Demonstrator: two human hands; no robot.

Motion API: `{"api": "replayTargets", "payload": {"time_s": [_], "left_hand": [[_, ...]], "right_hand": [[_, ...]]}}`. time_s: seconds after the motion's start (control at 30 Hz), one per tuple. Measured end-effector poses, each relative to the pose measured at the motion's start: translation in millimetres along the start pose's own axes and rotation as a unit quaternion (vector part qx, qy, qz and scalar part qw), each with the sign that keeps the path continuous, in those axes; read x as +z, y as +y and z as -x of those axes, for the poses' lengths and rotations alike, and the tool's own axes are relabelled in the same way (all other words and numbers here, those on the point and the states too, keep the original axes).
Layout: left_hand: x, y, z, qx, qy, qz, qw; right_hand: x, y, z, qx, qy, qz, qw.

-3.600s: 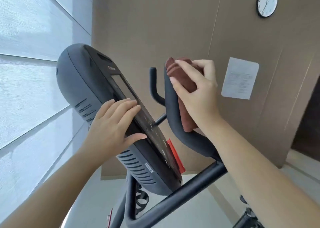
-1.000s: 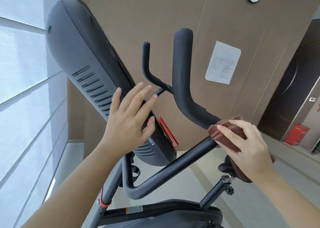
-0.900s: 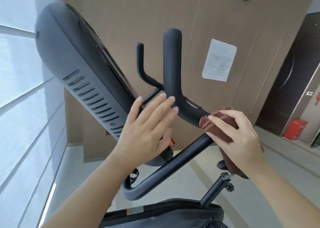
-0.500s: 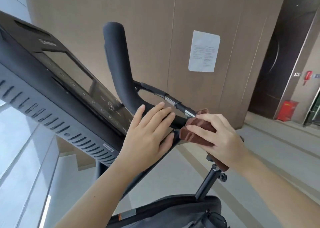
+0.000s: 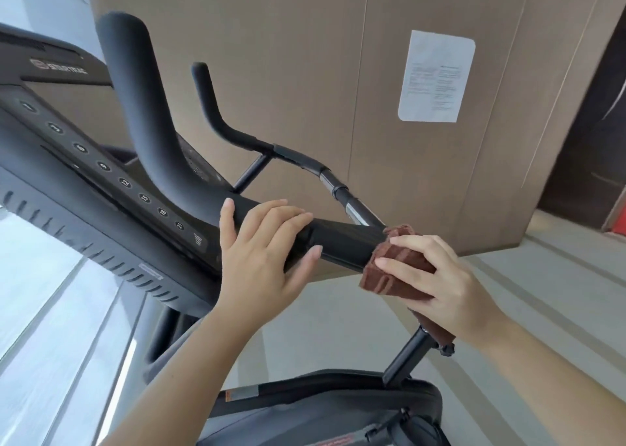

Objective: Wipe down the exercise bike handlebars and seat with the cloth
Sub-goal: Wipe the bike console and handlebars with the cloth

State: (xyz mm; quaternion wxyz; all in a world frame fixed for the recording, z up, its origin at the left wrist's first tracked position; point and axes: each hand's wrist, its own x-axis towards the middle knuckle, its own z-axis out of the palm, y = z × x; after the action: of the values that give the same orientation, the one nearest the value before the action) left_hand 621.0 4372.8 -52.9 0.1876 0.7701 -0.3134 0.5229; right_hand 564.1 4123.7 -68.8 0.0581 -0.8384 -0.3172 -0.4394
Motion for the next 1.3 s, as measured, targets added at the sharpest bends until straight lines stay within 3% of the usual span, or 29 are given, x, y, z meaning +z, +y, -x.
{"api": "replayTargets", "payload": {"time_s": [0.13,0.23,0.3,0.47,0.73,0.97,1.2,1.3], "left_hand": [[12,18,-4,-0.004,-0.025,-0.026,0.999],[18,23,-3,-0.034,-0.014,-0.042,0.998],[21,25,-3,-0.042,-0.006,-0.051,0.998],[23,27,-1,-0.044,0.004,-0.065,0.997],[35,29,-1,-0.057,0.059,-0.069,0.994],[31,33,-5,-0.060,0.055,-0.055,0.995],[23,41,-21,-0.022,0.000,-0.077,0.997],[30,56,-36,0.018,-0.044,-0.085,0.995]], "right_hand": [[-11,27,16,0.037,-0.019,-0.052,0.998],[-16,33,1,0.134,0.037,-0.144,0.980],[-8,27,-29,0.149,0.050,-0.174,0.972],[12,19,-83,0.182,-0.123,-0.308,0.926],[18,74,-53,0.214,-0.154,-0.296,0.918],[19,83,-45,0.247,-0.146,-0.296,0.911],[20,95,-38,0.217,-0.141,-0.335,0.906],[24,115,-47,0.198,-0.098,-0.353,0.909]]}}
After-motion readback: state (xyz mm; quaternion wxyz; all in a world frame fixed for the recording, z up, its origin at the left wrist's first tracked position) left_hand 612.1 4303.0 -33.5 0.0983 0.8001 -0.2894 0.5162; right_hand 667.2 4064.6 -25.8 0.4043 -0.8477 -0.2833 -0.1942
